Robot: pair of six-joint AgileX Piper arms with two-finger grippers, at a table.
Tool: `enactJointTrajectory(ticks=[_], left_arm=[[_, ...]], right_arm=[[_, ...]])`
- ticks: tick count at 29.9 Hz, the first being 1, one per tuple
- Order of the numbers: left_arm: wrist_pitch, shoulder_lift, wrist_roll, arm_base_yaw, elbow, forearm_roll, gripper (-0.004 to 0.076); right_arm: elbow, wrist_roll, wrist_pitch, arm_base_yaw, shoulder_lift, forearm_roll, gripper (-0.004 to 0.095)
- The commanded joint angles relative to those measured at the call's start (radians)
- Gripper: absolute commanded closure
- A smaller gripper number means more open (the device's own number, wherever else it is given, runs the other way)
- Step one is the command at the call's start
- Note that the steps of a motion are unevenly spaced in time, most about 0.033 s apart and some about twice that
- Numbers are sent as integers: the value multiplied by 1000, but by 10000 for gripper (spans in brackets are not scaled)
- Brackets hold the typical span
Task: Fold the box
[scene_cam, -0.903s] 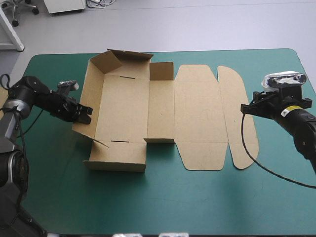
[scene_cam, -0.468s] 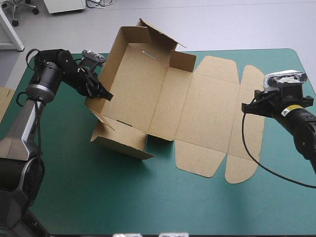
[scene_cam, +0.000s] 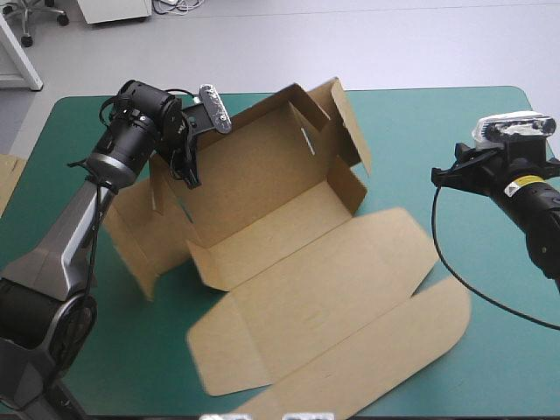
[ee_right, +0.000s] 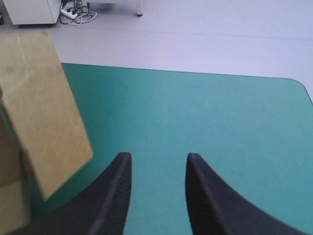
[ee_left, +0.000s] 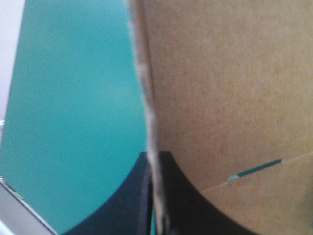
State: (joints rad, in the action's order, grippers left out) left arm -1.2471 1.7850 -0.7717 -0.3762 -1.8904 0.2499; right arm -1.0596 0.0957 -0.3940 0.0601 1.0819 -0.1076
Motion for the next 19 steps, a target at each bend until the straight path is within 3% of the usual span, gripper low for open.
enactJointTrajectory(ticks=[1, 12, 16, 19], left_arm=[[-33, -55, -72, -4, -86, 69, 713], [161, -55, -143, -61, -105, 58, 734], [239, -55, -57, -140, -62, 117, 734], [287, -55, 80, -206, -13, 307, 734]], right_arm=[[-66, 0, 66, -9, -17, 4, 564], [-100, -2, 85, -9, -17, 4, 564], [-100, 3, 87, -9, -17, 9, 564], [-100, 3, 84, -9, -17, 23, 564]])
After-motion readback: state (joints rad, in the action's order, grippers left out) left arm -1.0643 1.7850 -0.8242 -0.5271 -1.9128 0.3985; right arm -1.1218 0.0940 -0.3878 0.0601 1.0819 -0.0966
